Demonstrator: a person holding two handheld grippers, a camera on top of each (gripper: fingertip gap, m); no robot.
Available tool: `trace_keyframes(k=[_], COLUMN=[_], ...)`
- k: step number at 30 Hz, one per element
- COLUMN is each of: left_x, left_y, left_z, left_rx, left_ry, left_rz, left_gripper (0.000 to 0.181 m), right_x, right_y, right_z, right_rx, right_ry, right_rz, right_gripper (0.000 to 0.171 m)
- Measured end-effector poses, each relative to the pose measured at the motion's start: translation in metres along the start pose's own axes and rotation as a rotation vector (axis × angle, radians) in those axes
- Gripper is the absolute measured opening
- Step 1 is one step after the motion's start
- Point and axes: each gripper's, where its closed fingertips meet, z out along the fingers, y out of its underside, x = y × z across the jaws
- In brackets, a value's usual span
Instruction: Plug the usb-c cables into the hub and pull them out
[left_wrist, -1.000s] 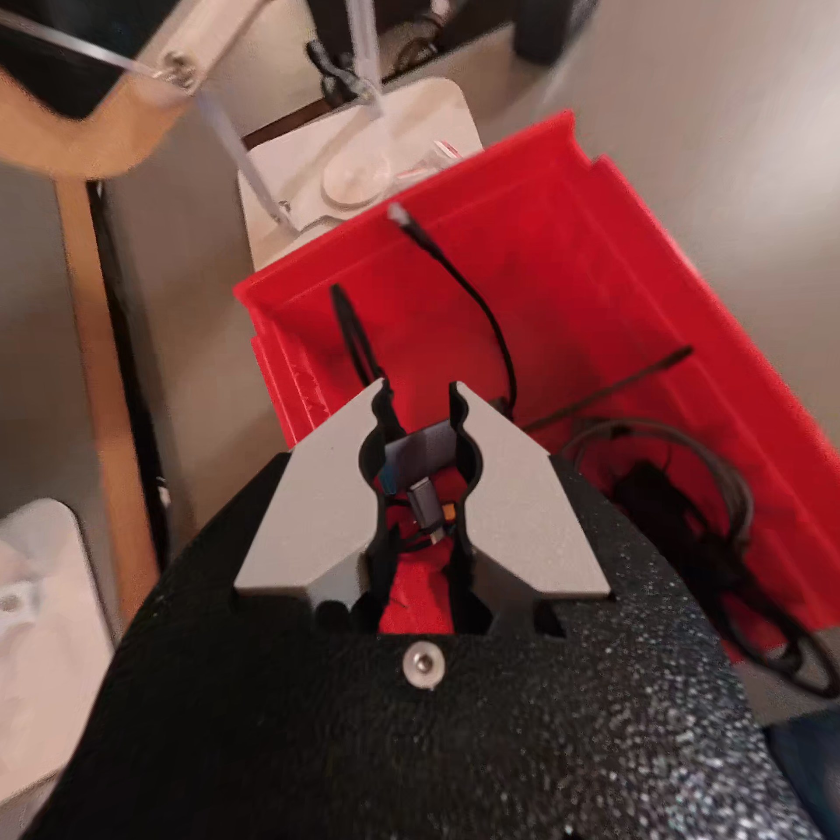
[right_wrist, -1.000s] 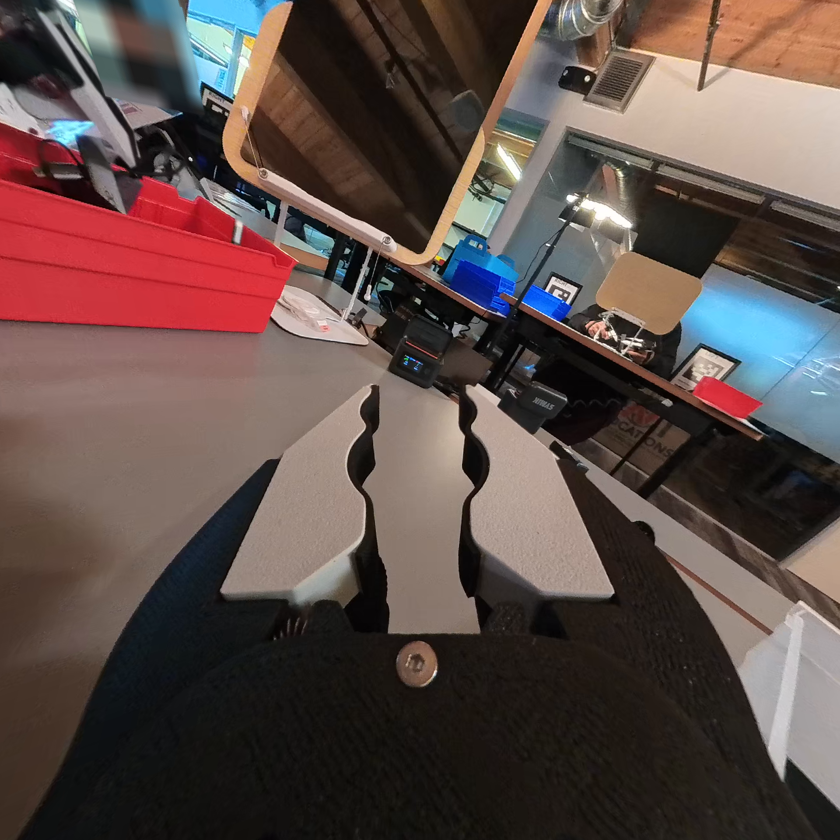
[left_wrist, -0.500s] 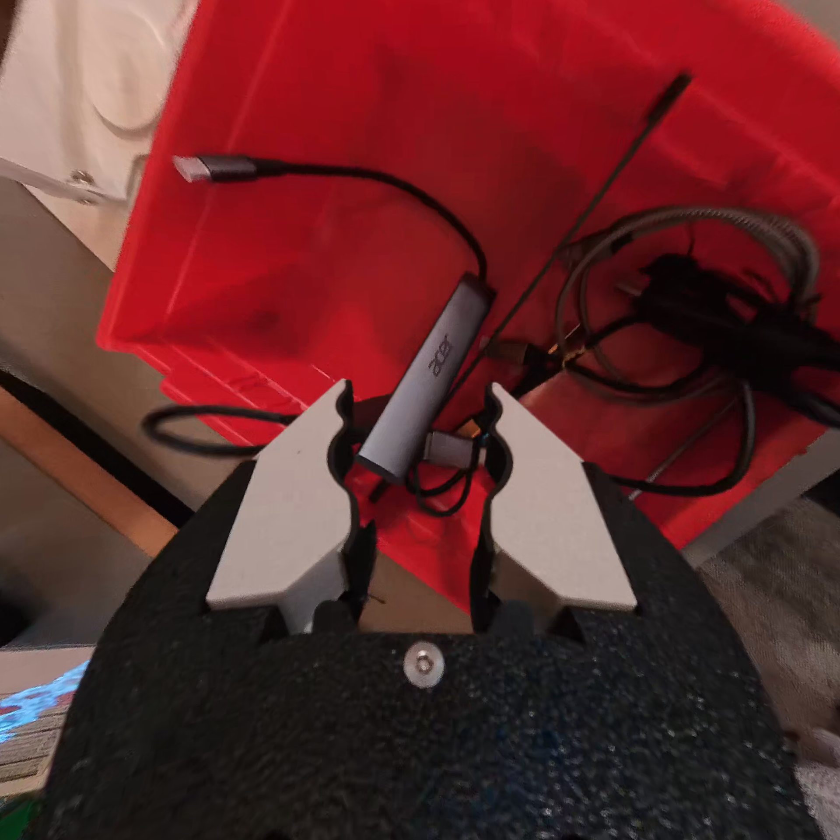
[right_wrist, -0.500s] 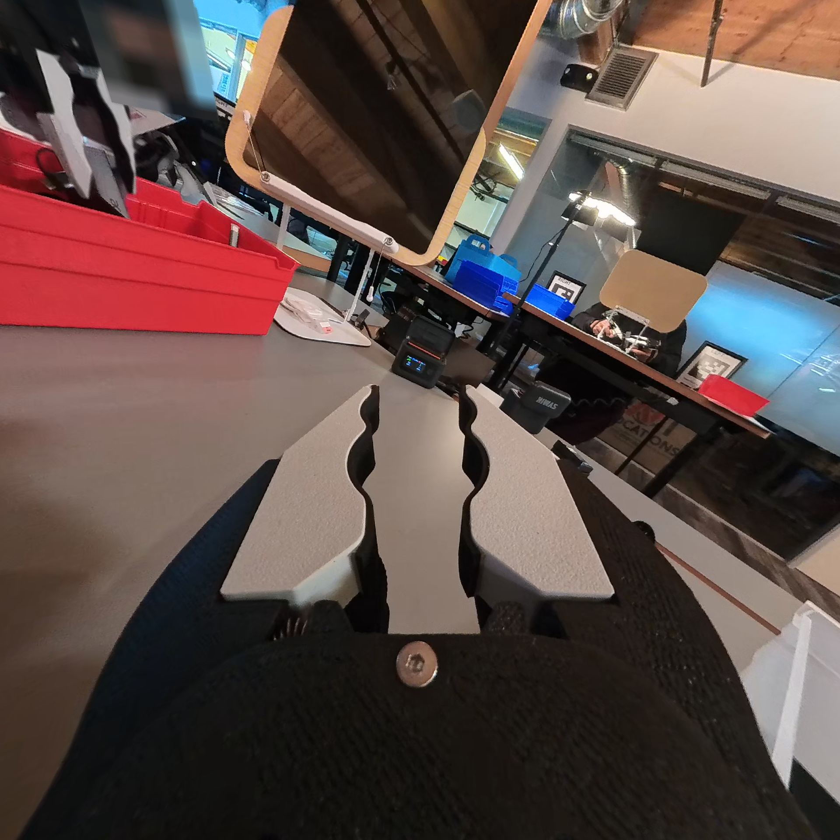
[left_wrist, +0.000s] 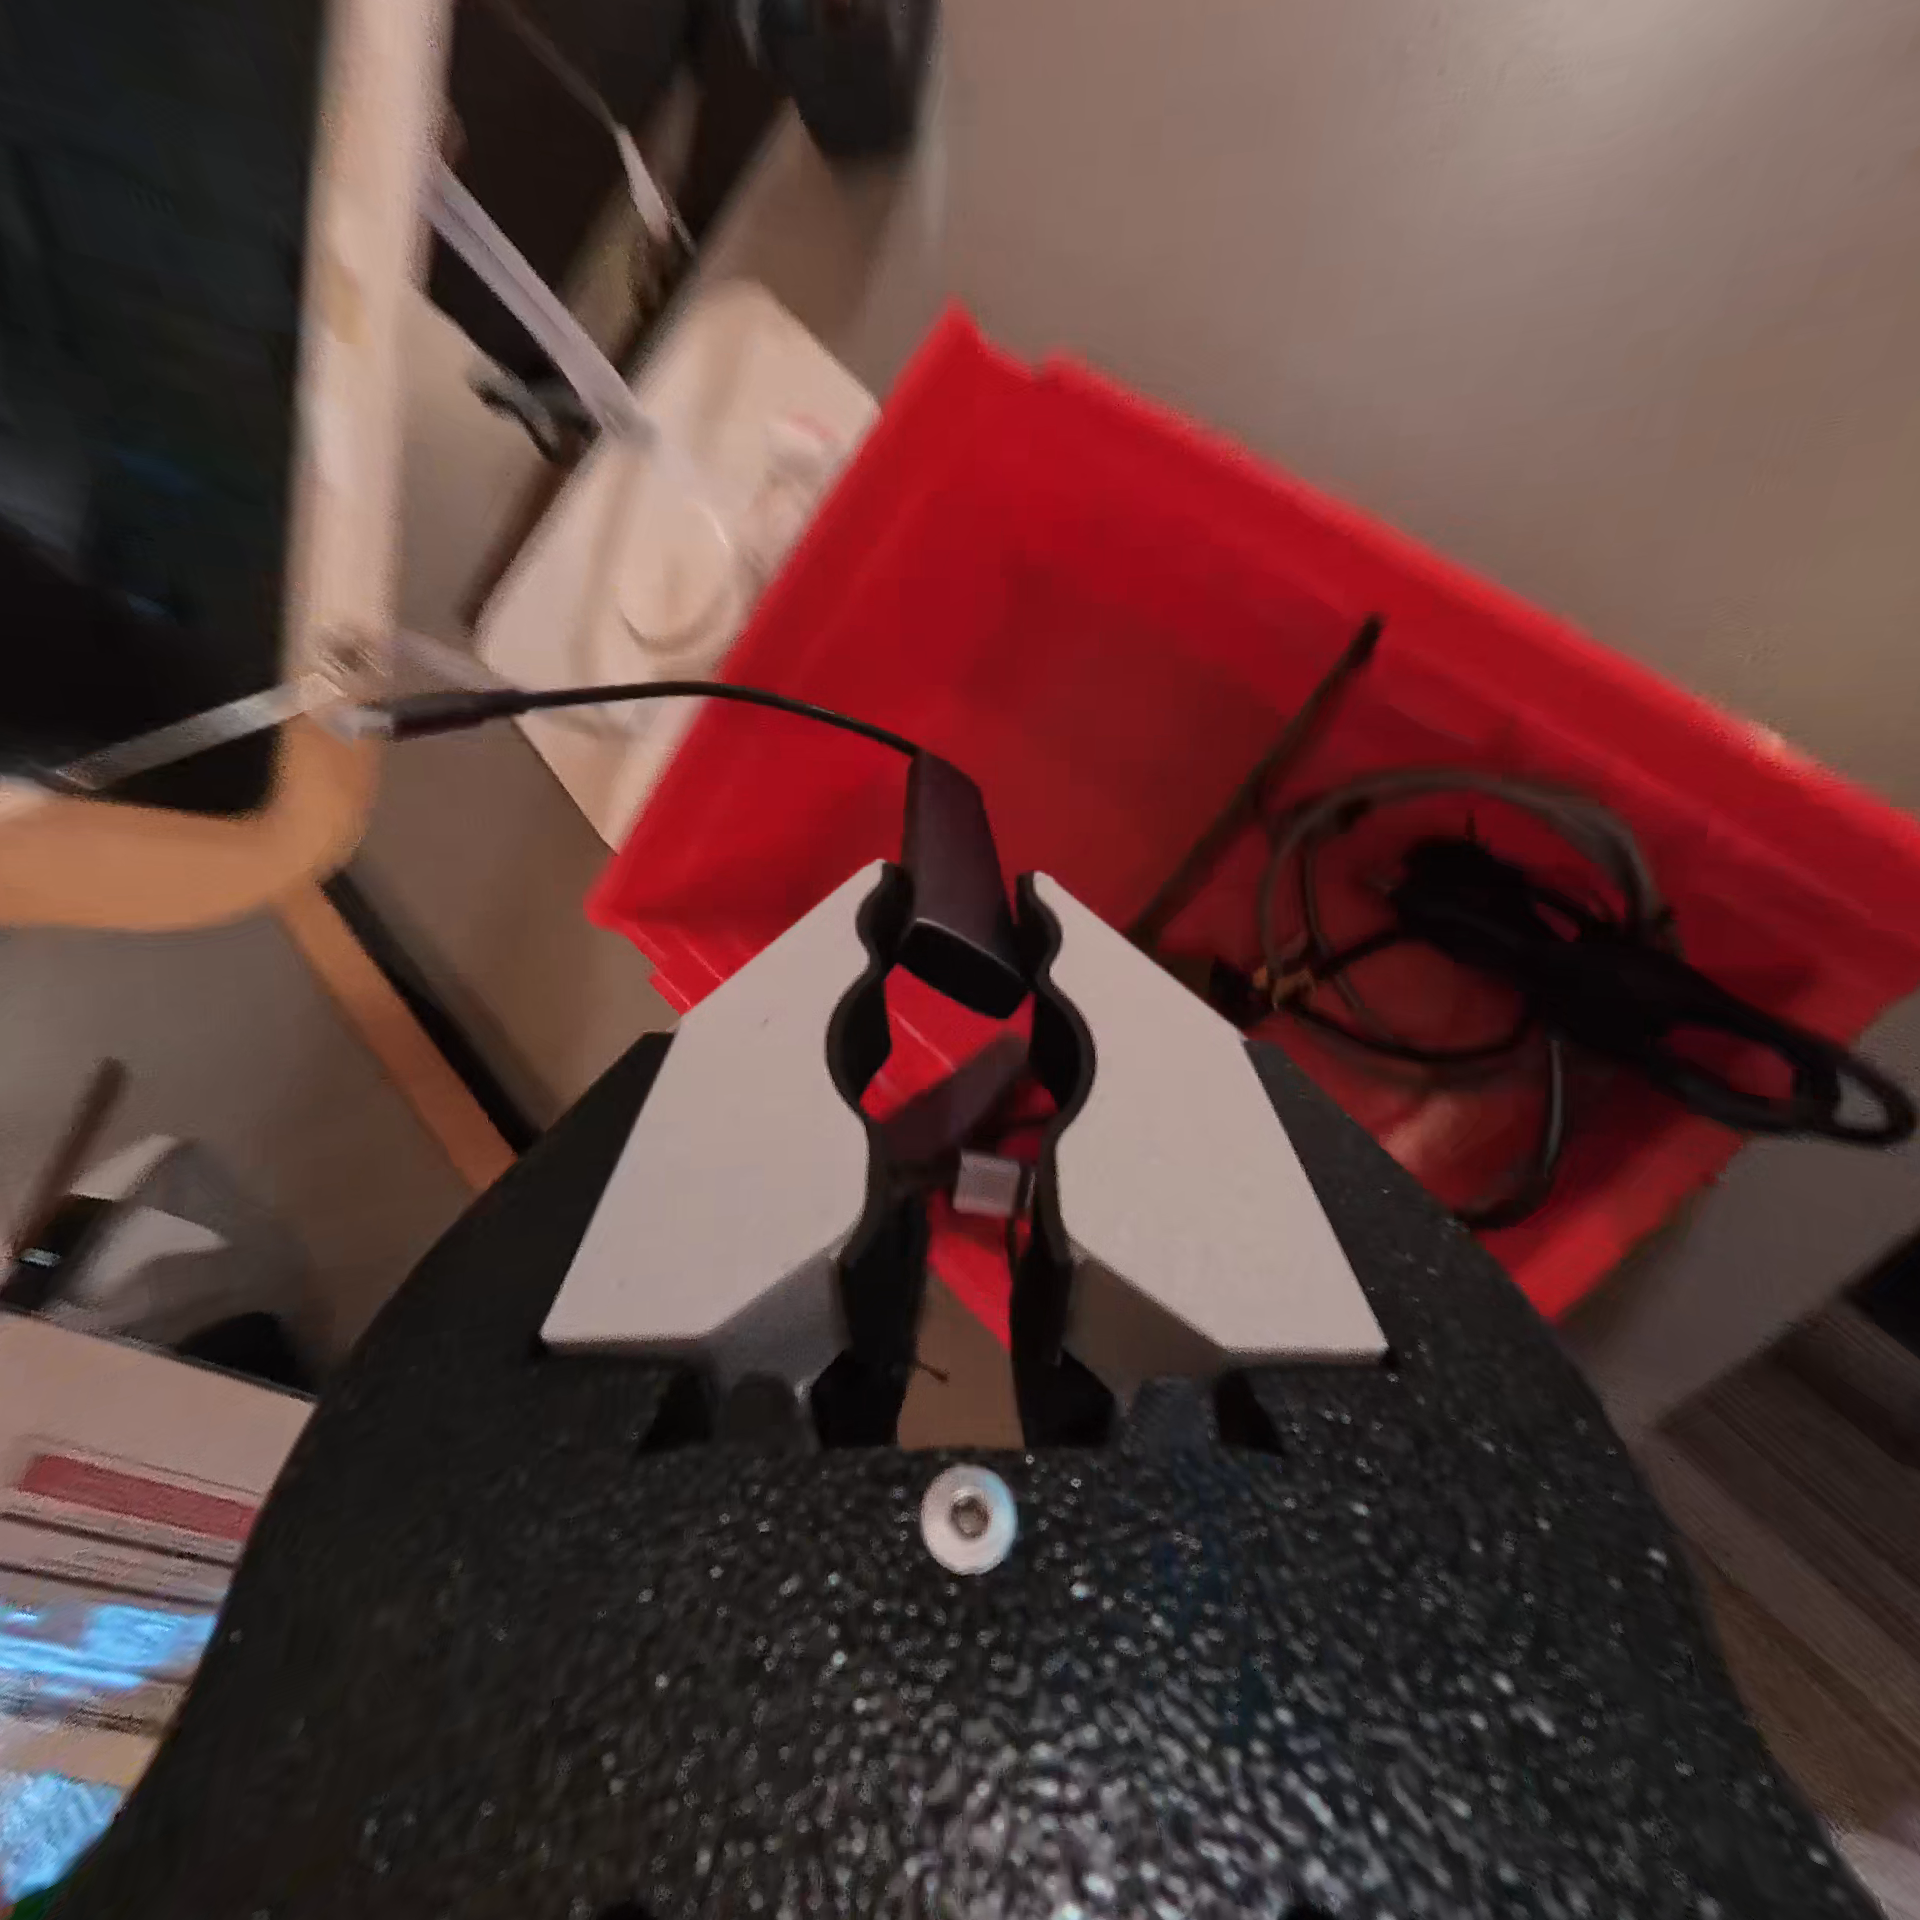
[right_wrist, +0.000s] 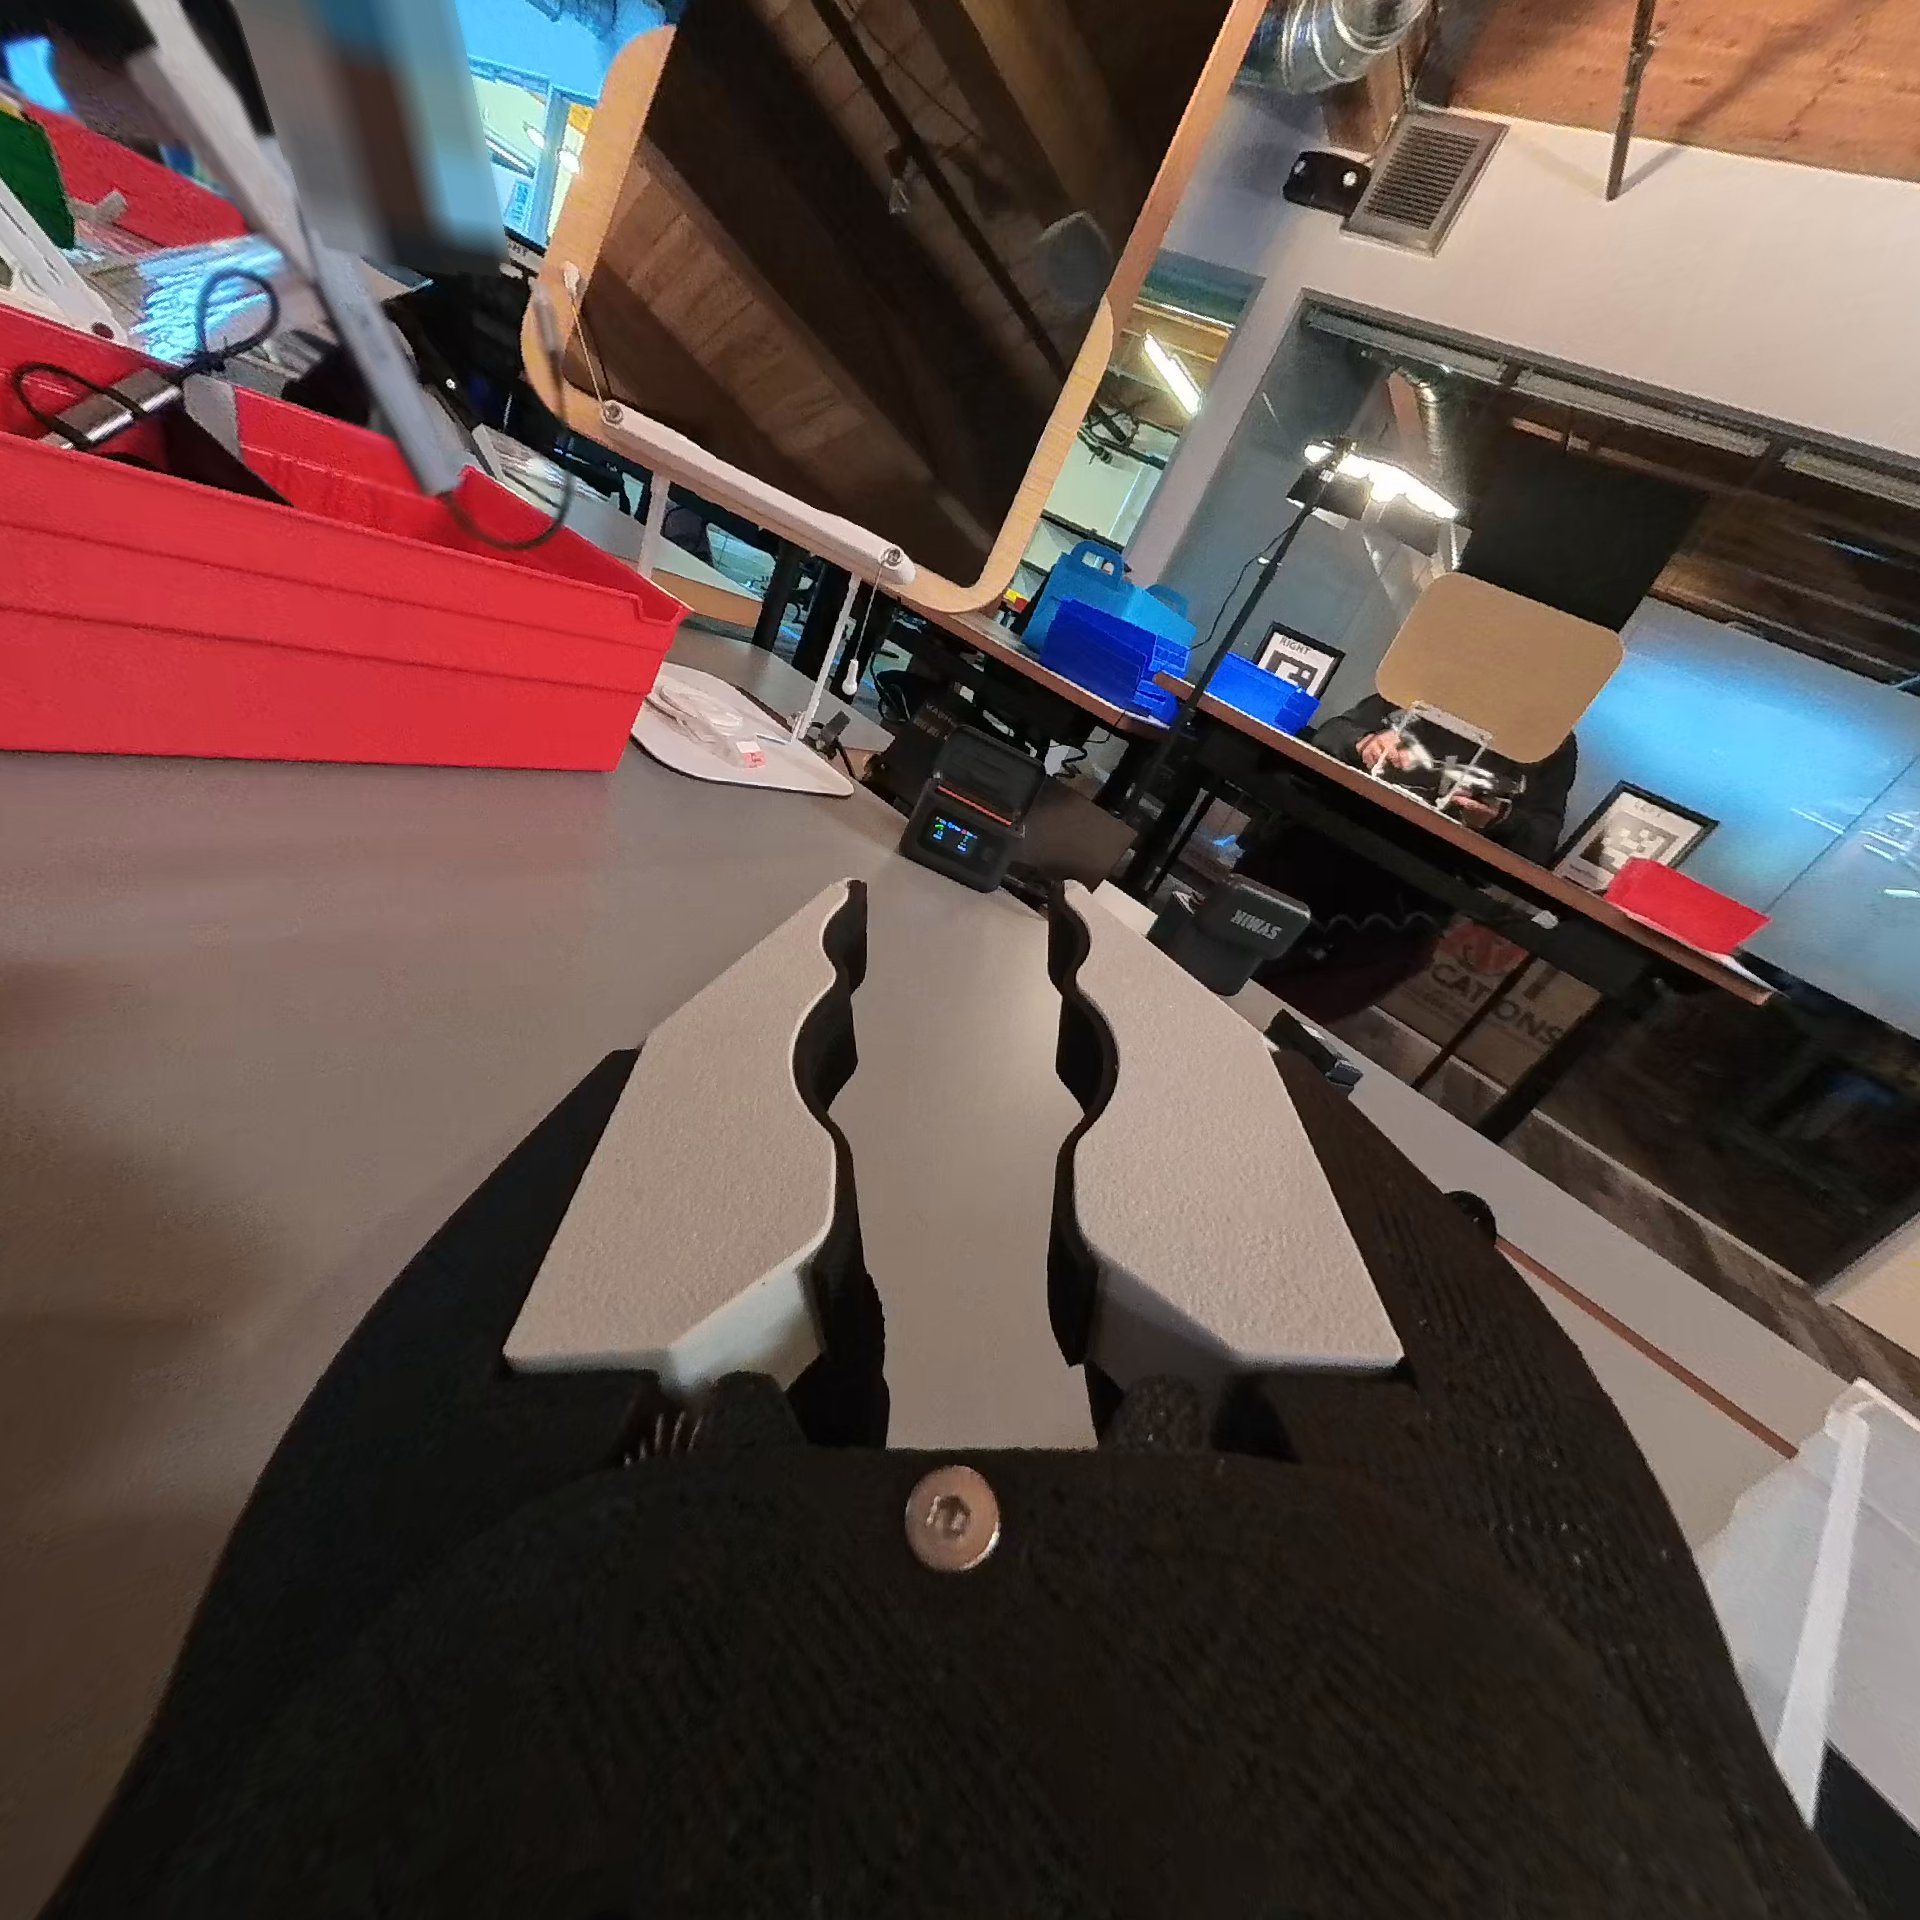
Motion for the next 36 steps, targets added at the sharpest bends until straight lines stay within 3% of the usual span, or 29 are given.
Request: trace_keyframes(k=[1,4,7,10,14,18,24,33,36], left_x=[0.001,0.018,0.063,0.126,0.232,0.277,0.281,0.277,0.282], left_y=[-0.017,-0.070,-0.122,-0.158,-0.193,-0.197,-0.176,-0.141,-0.149], left_z=[-0.008,-0.030,-0.040,-0.024,0.022,0.077,0.131,0.166,0.151], left_rx=[0.064,0.246,0.418,0.497,0.562,0.540,0.447,0.304,0.366], left_ry=[-0.047,-0.177,-0.209,-0.154,0.050,0.187,0.233,0.259,0.323], left_rz=[0.024,0.079,0.077,0.014,0.046,-0.015,-0.159,-0.313,-0.335], left_gripper=[0.020,0.020,0.019,0.020,0.020,0.020,0.020,0.020,0.039], right_x=[0.000,0.000,0.003,0.010,0.020,0.023,0.021,0.018,0.018], right_y=[0.000,-0.001,-0.002,-0.006,-0.007,-0.008,-0.008,-0.006,-0.004], right_z=[0.000,0.000,-0.001,-0.004,-0.007,-0.008,-0.007,-0.005,-0.005], right_rx=[0.000,0.001,0.009,0.031,0.043,0.043,0.042,0.029,0.025], right_ry=[0.000,0.004,0.024,0.057,0.108,0.125,0.118,0.101,0.099], right_rz=[-0.001,-0.006,-0.013,-0.009,0.015,0.028,0.028,0.022,0.023], right_gripper=[0.034,0.034,0.034,0.034,0.034,0.034,0.034,0.034,0.034])
